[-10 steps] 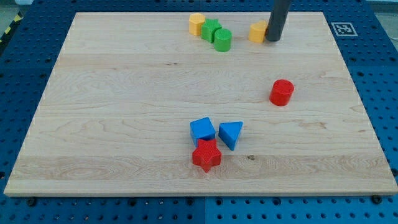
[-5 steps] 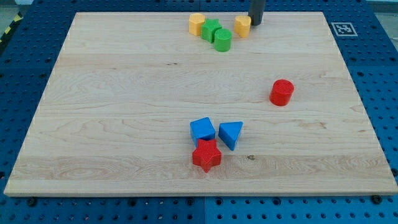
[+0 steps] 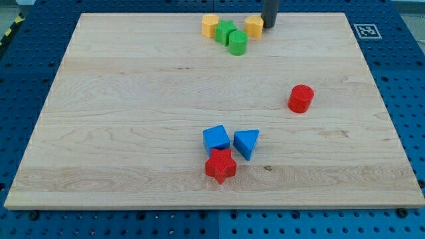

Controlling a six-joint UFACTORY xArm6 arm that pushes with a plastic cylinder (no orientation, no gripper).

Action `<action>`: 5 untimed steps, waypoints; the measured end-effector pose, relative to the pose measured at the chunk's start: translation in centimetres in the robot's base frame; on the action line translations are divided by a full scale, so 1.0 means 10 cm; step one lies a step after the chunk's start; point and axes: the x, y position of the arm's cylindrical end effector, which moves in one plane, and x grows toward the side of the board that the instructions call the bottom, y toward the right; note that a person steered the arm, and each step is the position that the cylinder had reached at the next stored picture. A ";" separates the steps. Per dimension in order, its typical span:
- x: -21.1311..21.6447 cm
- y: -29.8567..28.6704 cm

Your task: Move the yellow heart into the green star

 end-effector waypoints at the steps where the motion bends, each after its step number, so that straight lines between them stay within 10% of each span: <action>1: 0.17 0.00; 5: 0.28 -0.50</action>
